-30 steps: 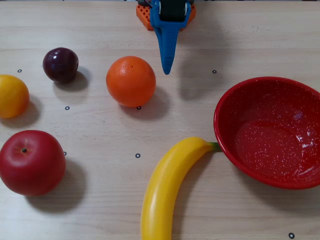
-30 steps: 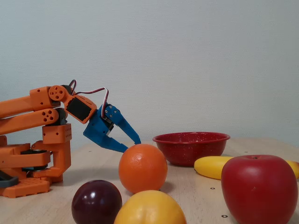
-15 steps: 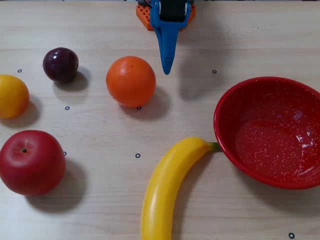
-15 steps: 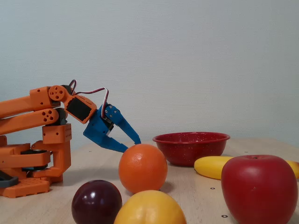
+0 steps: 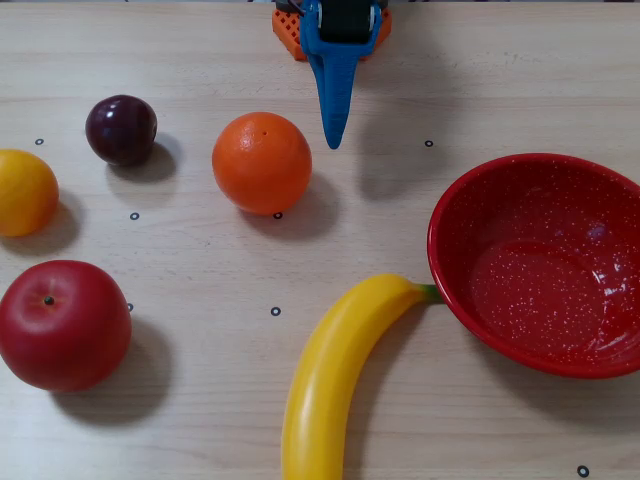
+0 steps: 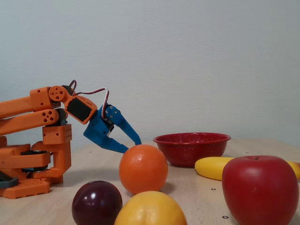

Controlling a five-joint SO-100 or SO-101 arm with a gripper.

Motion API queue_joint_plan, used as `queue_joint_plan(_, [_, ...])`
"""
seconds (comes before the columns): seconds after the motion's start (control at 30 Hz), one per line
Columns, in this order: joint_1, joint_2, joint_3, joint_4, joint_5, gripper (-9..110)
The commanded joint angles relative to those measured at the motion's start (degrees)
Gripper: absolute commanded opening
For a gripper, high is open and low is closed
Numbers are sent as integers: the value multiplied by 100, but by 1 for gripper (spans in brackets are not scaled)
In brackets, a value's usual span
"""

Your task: Put peach in the red bowl.

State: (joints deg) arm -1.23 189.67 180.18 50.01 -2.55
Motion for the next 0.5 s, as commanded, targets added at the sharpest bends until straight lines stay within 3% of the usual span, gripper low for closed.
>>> queue_joint_plan(0.0, [-18, 9, 229, -290, -185, 0])
queue_joint_plan(0.47, [-26, -888, -1239, 369, -738, 0])
